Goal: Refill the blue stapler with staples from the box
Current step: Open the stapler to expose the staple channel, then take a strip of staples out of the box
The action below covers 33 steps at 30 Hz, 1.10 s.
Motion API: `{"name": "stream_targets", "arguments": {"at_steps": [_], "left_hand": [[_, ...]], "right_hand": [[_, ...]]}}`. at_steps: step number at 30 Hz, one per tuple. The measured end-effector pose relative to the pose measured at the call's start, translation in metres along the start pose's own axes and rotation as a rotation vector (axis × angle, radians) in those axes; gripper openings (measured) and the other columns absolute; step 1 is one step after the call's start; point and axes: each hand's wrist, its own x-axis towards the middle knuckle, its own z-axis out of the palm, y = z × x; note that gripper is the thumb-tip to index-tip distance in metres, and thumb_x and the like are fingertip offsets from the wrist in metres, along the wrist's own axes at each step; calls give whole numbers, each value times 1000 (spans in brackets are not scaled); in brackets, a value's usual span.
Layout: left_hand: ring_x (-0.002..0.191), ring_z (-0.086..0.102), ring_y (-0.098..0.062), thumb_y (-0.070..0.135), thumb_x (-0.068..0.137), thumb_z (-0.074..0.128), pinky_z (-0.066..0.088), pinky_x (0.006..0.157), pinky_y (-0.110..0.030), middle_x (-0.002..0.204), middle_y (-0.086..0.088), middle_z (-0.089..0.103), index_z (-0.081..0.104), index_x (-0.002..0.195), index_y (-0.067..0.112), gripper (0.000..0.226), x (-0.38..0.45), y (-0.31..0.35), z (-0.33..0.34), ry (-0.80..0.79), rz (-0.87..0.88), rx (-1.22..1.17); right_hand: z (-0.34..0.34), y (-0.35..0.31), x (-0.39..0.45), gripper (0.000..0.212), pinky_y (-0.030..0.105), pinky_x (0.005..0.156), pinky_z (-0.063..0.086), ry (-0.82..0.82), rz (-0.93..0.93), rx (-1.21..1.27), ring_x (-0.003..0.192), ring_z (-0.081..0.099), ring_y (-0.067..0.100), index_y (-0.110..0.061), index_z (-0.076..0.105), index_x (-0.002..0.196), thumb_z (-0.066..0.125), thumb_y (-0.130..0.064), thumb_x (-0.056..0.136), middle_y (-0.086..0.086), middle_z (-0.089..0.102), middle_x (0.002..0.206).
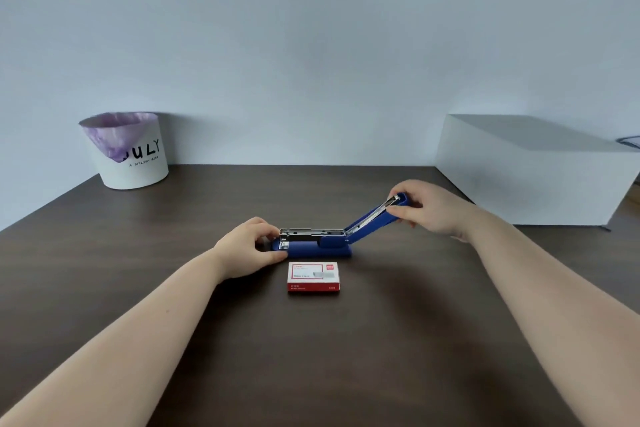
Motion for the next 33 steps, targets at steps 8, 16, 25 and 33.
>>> {"name": "stream_targets", "arguments": {"at_steps": [8,16,25,33], "left_hand": [[97,57,-17,34,79,70,45,98,-39,110,4,54,63,105,25,29,-6,-2,-1,0,-17,35],[67,51,-16,28,78,70,46,68,-31,79,4,54,62,89,25,14,-25,4,1,360,-31,-57],[81,52,6,92,43,41,42,80,-17,108,34,45,53,122,43,94,-63,34,13,157,106,208],[75,53,3,69,55,67,42,71,-18,89,17,59,66,100,37,55,-48,29,16,115,101,120]], "right_hand": [[23,22,-10,11,18,64,36,-105,-11,-277,69,50,3,-26,59,90,66,-31,83,-15,57,78],[37,11,-9,27,23,80,45,-53,-14,-210,91,60,13,-18,66,102,69,-34,81,-5,66,96],[64,-47,-13,18,23,72,47,309,-37,160,77,63,12,-15,68,88,56,-27,91,-1,71,81],[99,-37,-30,17,16,69,42,188,-20,135,78,59,10,-13,69,97,57,-23,90,-5,65,81]]}}
